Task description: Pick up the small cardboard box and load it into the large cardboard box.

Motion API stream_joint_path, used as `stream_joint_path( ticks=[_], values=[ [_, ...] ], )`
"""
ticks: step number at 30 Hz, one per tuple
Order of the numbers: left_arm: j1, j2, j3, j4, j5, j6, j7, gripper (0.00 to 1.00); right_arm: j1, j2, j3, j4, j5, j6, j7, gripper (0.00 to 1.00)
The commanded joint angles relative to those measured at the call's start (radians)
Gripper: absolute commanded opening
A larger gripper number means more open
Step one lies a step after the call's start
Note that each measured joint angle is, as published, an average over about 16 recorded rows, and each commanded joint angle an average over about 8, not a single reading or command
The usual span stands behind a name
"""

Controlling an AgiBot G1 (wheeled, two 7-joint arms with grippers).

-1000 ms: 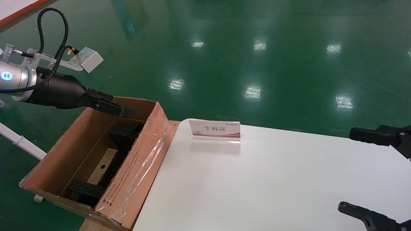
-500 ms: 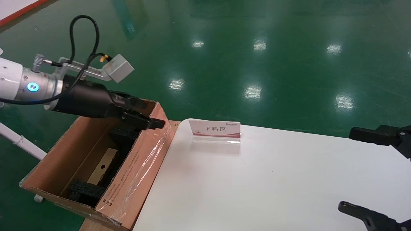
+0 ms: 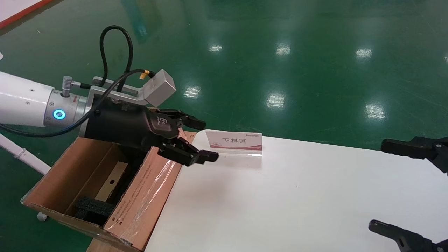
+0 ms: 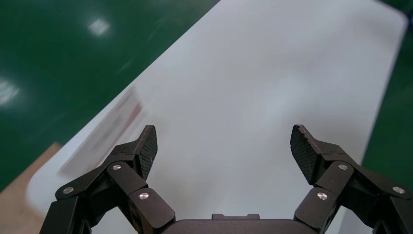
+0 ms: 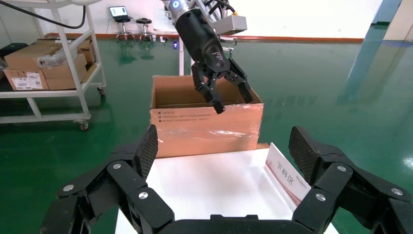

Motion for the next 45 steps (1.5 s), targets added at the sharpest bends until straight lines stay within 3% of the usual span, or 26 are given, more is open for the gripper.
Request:
stream_joint_path(
  ticks=[1, 30, 45],
  values=[
    [0.033, 0.007, -0.034, -0.008, -0.024, 0.007, 0.029, 1.0, 0.0, 0.0, 0.0, 0.0, 0.0, 0.0, 0.0, 1.0],
    [0.491, 0.108, -0.507, -0.12, -0.366, 0.108, 0.442, 1.0, -0.003, -0.004, 0.011, 0.003, -0.007, -0.004, 0.006, 1.0],
    [0.515, 0.113, -0.532, -0.125, -0.386, 0.114, 0.466, 1.0, -0.004, -0.006, 0.016, 0.004, -0.011, -0.006, 0.009, 1.0]
  ],
)
